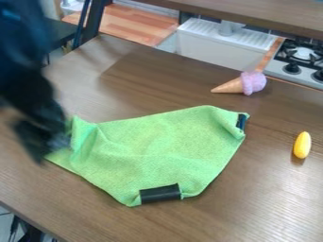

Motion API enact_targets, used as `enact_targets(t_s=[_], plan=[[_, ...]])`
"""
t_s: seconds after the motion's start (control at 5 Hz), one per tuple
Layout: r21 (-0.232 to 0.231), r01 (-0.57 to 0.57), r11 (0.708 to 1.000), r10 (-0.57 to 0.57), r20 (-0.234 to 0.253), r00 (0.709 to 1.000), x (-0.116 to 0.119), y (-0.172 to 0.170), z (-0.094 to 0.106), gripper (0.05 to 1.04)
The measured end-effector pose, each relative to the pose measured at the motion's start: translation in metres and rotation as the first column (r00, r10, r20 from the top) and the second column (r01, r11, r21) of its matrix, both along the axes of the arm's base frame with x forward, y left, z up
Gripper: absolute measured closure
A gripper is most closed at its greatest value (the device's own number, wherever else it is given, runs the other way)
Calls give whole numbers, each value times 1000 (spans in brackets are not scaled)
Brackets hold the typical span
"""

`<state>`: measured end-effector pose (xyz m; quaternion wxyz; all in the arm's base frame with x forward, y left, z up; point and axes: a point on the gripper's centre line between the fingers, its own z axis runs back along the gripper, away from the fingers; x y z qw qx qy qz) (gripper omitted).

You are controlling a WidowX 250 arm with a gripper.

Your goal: Unfold the cloth bottom to top.

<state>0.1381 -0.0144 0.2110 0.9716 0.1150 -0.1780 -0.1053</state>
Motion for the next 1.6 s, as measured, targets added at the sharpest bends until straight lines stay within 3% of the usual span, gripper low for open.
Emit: enact_targets(t_s=[0.2,0.4,0.8,1.2,1.6], plan=[[71,149,986,-154,67,986,14,-11,-23,83],[85,222,971,-231,115,966,21,-12,-37,83],[123,322,939,-338,137,931,38,-31,-61,83],[169,366,915,-387,117,915,67,-53,-95,83],[152,440,885,-455,81,887,87,-70,-131,83]])
